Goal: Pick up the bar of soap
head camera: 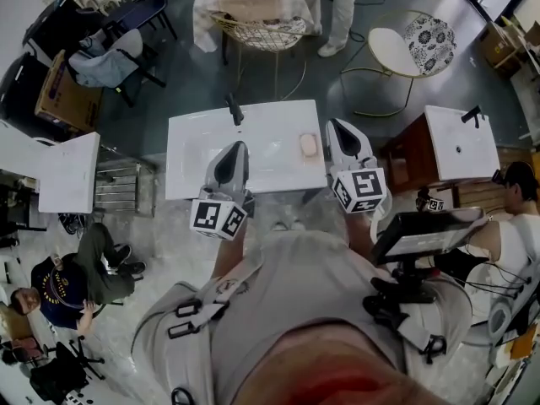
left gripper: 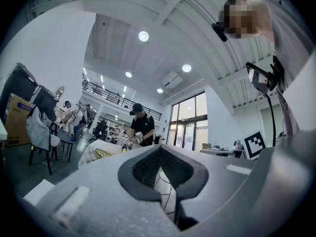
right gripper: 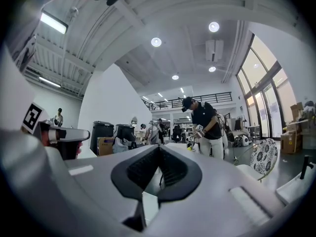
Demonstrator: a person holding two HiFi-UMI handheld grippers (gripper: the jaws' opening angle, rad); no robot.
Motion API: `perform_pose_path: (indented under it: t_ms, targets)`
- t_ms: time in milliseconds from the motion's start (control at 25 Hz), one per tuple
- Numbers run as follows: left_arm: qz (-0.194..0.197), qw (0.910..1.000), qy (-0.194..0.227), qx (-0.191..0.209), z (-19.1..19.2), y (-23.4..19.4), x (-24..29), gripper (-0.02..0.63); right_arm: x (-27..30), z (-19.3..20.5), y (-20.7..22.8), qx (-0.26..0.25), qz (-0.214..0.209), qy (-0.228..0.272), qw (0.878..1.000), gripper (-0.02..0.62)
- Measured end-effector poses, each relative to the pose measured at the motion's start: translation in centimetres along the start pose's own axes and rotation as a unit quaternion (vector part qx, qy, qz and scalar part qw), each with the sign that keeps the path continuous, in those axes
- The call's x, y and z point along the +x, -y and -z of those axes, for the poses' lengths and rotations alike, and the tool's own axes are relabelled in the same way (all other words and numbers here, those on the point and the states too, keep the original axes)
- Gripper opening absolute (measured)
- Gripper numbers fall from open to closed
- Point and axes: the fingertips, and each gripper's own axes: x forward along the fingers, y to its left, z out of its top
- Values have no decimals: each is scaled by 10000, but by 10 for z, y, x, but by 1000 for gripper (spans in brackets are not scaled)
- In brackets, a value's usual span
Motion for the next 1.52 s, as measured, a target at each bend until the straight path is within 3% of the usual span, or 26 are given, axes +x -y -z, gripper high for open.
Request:
perform_pose_path:
  t_ms: [1520]
  targets:
    - [3, 10000, 8, 1, 2, -1, 0, -6, 8, 0, -8, -95, -110, -116, 9998, 2]
